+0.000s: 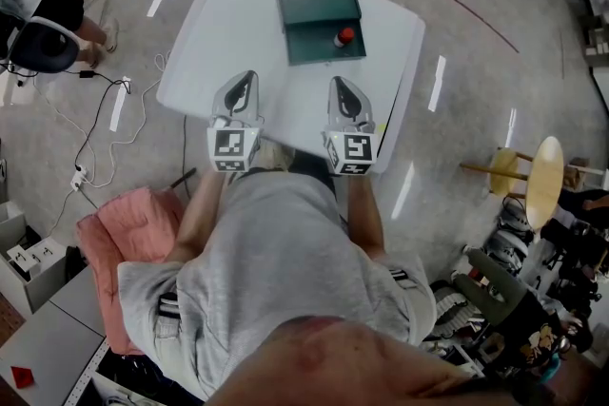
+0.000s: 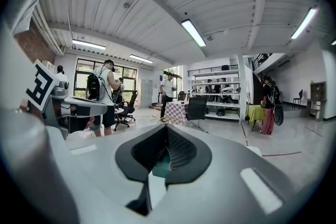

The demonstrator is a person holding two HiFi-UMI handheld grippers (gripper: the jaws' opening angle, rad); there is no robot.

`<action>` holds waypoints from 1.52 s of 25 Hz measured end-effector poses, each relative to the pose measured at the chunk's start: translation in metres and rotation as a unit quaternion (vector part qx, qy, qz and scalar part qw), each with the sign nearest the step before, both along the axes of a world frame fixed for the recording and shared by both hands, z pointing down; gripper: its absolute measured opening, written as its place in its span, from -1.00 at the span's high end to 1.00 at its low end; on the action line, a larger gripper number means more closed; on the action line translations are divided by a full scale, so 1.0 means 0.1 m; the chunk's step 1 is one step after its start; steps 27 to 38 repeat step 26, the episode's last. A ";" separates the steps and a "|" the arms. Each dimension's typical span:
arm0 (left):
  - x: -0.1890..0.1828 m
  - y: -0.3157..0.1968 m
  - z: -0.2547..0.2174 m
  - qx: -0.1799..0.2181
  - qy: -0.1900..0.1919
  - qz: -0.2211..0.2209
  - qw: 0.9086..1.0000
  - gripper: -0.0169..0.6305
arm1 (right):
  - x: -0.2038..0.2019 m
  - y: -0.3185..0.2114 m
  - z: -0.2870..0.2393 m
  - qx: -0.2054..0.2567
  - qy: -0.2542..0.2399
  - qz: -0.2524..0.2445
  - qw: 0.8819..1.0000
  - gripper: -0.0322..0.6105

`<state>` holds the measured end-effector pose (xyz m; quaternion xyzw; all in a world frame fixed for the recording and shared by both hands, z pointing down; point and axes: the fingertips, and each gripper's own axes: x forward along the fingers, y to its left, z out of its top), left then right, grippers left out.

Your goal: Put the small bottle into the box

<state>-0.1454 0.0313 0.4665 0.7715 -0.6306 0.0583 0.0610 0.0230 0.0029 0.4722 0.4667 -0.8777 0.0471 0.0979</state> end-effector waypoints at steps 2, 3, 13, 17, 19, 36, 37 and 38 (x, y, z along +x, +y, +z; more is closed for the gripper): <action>-0.02 0.01 0.02 0.001 -0.002 0.000 1.000 0.91 | -0.01 0.02 0.00 0.000 0.001 0.000 1.000 0.89; -0.01 0.02 0.02 0.001 -0.002 0.000 1.000 0.91 | -0.01 0.03 -0.01 0.001 0.001 0.000 1.000 0.89; 0.02 0.01 -0.04 0.002 -0.001 0.006 1.000 0.91 | 0.01 0.05 -0.05 0.002 0.003 0.004 1.000 0.89; 0.01 0.03 -0.04 0.003 0.001 0.006 1.000 0.91 | 0.00 0.08 -0.06 0.003 0.003 0.005 1.000 0.89; 0.01 0.03 -0.03 0.001 0.001 0.005 1.000 0.91 | 0.01 0.08 -0.06 0.003 0.004 0.005 1.000 0.89; -0.01 0.06 -0.03 0.001 0.002 0.008 1.000 0.91 | -0.03 0.11 -0.05 0.002 0.004 0.006 1.000 0.89; -0.01 0.06 -0.03 0.001 0.002 0.008 1.000 0.91 | -0.03 0.11 -0.05 0.002 0.004 0.006 1.000 0.89; -0.01 0.06 -0.03 0.001 0.002 0.008 1.000 0.91 | -0.03 0.11 -0.05 0.002 0.004 0.006 1.000 0.89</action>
